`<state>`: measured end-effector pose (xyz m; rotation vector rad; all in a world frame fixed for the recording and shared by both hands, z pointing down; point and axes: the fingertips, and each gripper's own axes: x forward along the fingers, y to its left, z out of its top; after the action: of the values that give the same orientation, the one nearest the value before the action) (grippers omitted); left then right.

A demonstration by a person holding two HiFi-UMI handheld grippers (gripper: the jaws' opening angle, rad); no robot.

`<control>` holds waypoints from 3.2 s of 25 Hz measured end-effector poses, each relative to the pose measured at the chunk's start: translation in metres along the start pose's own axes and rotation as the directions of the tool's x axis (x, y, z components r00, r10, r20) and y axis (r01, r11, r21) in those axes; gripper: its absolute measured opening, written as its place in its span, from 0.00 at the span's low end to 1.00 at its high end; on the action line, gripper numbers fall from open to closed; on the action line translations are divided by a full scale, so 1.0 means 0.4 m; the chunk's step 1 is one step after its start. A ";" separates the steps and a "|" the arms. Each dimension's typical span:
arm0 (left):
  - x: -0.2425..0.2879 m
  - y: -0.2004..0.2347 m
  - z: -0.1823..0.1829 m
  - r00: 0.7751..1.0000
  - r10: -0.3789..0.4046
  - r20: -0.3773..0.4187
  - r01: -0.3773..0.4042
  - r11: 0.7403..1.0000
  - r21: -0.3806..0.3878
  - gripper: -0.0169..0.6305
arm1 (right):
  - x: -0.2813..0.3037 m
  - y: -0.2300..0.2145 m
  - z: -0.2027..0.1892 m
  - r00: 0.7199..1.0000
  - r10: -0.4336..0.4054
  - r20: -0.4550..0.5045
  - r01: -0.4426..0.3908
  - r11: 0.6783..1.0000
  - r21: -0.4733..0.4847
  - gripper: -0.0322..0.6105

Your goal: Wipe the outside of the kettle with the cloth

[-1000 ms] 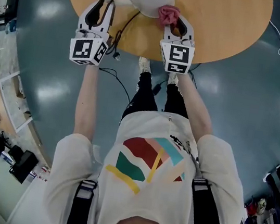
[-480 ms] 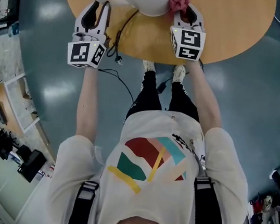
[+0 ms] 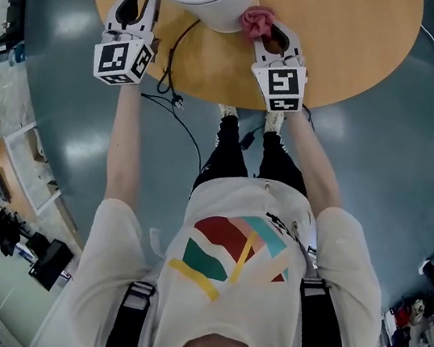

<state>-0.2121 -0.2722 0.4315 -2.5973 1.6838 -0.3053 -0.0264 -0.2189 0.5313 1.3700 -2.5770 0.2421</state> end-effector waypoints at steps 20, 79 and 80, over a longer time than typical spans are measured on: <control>0.155 -0.010 -0.004 0.999 -0.041 0.006 0.041 0.999 0.003 0.27 | -0.149 0.039 0.253 0.952 0.228 0.203 0.049 0.544 -0.838 0.12; 0.162 -0.121 0.028 0.987 -0.152 0.043 0.152 0.988 -0.009 0.27 | -0.238 -0.026 0.459 0.951 0.293 -0.099 -0.193 0.308 -0.932 0.12; 0.158 -0.128 0.029 0.988 -0.152 0.040 0.153 0.988 -0.015 0.27 | -0.229 -0.020 0.496 0.950 0.294 -0.101 -0.191 0.297 -0.935 0.12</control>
<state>-0.1390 -0.3095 0.4362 -2.7321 1.4858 -0.2432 0.0084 -0.1987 0.3165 0.4901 -2.1914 -1.1686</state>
